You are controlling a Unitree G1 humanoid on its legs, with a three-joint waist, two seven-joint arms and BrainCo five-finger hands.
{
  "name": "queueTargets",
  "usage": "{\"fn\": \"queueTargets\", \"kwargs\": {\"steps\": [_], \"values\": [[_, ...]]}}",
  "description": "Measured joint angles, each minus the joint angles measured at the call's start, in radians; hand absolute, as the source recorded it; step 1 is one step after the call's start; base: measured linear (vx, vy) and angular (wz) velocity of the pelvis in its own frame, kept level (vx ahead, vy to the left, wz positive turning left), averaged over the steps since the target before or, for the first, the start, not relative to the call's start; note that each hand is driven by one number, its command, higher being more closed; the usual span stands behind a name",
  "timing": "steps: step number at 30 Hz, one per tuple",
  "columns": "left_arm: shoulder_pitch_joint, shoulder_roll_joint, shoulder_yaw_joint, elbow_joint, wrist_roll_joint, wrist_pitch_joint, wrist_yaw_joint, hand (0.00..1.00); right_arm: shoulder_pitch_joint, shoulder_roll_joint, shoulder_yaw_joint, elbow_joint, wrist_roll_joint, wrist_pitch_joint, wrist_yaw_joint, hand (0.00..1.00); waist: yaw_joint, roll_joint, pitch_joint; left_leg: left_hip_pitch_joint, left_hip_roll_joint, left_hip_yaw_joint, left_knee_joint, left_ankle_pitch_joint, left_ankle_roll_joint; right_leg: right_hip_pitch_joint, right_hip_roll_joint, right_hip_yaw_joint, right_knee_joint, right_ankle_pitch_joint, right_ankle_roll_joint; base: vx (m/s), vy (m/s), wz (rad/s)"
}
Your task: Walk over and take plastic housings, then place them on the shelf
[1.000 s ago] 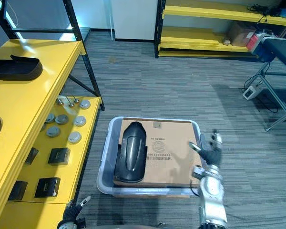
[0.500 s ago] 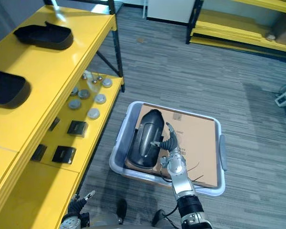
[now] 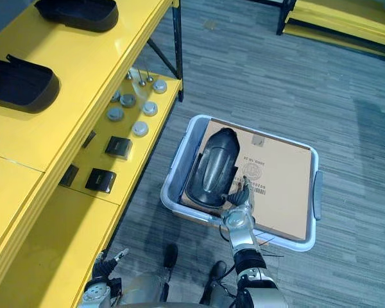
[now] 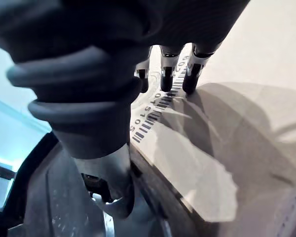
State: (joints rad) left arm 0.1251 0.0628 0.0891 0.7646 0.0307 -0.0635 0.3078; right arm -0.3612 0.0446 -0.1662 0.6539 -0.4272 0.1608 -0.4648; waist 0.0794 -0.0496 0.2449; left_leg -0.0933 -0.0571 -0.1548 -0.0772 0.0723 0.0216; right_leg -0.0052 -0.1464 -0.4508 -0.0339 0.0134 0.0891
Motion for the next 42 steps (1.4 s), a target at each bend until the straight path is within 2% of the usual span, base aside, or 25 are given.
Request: {"fn": "queueTargets", "kwargs": {"steps": [5, 14, 19, 25, 32, 35, 36, 39, 42], "values": [[-0.019, 0.000, -0.011, 0.002, -0.002, 0.000, -0.001, 0.00, -0.057, -0.046, -0.006, 0.041, 0.059, -0.009, 0.032, 1.00, 0.001, -0.002, 0.024, 0.002, 0.000, -0.003, -0.012, 0.001, -0.001, -0.001, 0.004, -0.002, -0.005, 0.000, 0.000, 0.05, -0.002, 0.01], [-0.031, 0.002, -0.016, 0.002, -0.020, 0.001, -0.003, 0.00, -0.082, -0.048, 0.022, 0.054, 0.145, -0.038, 0.078, 1.00, 0.001, -0.006, 0.040, 0.009, 0.001, 0.005, -0.014, 0.000, -0.002, 0.004, 0.000, 0.017, -0.005, 0.001, -0.002, 0.03, 0.002, 0.00], [-0.032, 0.001, -0.016, 0.000, -0.021, 0.001, -0.004, 0.00, -0.071, -0.028, 0.024, 0.004, 0.164, -0.038, 0.080, 1.00, -0.005, -0.008, 0.041, 0.029, 0.002, 0.015, -0.014, -0.002, -0.005, 0.019, -0.002, 0.028, -0.003, 0.001, -0.002, -0.02, 0.003, -0.05], [-0.024, -0.003, -0.021, -0.063, -0.024, 0.003, -0.004, 0.00, 0.025, -0.029, 0.018, -0.198, 0.180, -0.047, 0.073, 1.00, -0.008, -0.009, 0.040, 0.036, 0.004, 0.019, -0.013, -0.002, -0.005, 0.025, -0.001, 0.041, -0.003, 0.000, -0.001, -0.03, -0.001, -0.03], [0.013, -0.016, -0.127, -0.412, -0.022, -0.007, 0.003, 0.00, 0.144, -0.037, -0.002, -0.431, 0.140, -0.057, 0.048, 1.00, -0.015, -0.010, 0.020, 0.038, 0.005, 0.015, -0.009, -0.003, -0.005, 0.028, 0.001, 0.044, -0.002, -0.004, 0.003, 0.00, -0.002, 0.00], [0.012, -0.042, -0.138, -0.577, -0.021, -0.030, 0.008, 0.00, 0.165, -0.035, 0.002, -0.532, 0.128, -0.069, 0.027, 1.00, -0.023, -0.011, 0.003, 0.040, 0.002, 0.011, 0.000, -0.003, -0.005, 0.034, -0.001, 0.041, -0.002, -0.008, 0.002, 0.03, -0.012, 0.03], [0.012, -0.041, -0.149, -0.643, -0.022, -0.037, 0.019, 0.00, 0.165, -0.033, 0.016, -0.574, 0.120, -0.075, 0.022, 1.00, -0.037, -0.011, 0.002, 0.042, -0.001, 0.009, 0.009, -0.003, -0.005, 0.041, -0.004, 0.040, -0.002, -0.008, 0.002, 0.00, 0.000, 0.00], [0.000, -0.041, -0.183, -0.786, -0.027, -0.065, 0.046, 0.00, 0.172, -0.033, 0.053, -0.677, 0.107, -0.100, 0.010, 1.00, -0.043, -0.010, -0.002, 0.057, -0.001, 0.013, 0.010, -0.003, -0.005, 0.053, -0.005, 0.044, -0.003, -0.010, 0.002, -0.01, -0.002, -0.03], [-0.019, -0.040, -0.251, -0.882, -0.031, -0.085, 0.070, 0.00, 0.185, -0.031, 0.097, -0.738, 0.097, -0.115, 0.008, 1.00, -0.051, -0.009, -0.045, 0.058, 0.000, 0.019, 0.009, -0.005, -0.002, 0.052, -0.005, 0.048, -0.003, -0.010, 0.002, -0.01, 0.004, -0.04]]}}
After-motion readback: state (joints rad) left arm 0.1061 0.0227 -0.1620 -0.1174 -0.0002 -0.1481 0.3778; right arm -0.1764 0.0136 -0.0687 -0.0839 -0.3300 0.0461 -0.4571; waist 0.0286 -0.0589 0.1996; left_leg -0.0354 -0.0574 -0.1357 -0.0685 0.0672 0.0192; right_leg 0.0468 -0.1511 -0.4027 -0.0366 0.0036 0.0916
